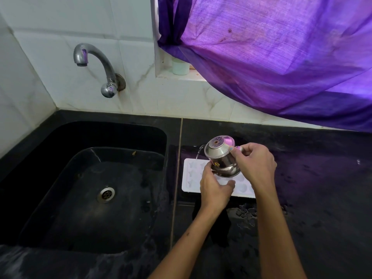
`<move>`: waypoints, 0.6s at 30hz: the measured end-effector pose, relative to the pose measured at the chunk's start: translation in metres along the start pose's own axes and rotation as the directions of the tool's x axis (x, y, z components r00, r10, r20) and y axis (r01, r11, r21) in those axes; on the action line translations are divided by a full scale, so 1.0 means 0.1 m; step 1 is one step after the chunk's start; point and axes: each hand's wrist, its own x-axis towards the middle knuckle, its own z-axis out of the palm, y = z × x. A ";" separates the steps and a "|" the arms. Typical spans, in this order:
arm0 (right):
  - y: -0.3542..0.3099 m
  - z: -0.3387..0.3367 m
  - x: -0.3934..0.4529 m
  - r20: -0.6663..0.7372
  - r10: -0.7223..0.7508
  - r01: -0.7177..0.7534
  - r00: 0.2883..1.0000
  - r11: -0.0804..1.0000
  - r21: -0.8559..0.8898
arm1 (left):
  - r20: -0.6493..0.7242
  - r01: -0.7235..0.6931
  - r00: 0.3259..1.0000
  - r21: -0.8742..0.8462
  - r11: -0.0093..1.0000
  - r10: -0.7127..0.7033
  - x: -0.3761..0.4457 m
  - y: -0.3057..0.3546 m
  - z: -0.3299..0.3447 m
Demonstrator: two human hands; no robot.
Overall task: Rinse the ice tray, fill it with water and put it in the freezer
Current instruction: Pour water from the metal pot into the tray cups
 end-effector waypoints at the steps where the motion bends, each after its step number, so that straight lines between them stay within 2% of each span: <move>1: 0.00 0.01 0.00 -0.002 0.001 -0.001 1.000 1.000 0.001 | 0.001 -0.001 1.000 0.001 1.000 0.001 0.00 0.00 0.00; 11: 0.04 0.04 0.00 0.002 0.025 -0.025 1.000 1.000 0.017 | 0.009 0.022 1.000 0.016 1.000 -0.022 -0.03 0.03 -0.02; 18: 0.18 0.01 0.01 0.036 0.125 -0.129 0.992 0.978 0.164 | -0.042 -0.011 0.999 0.041 0.999 0.013 -0.08 0.13 0.02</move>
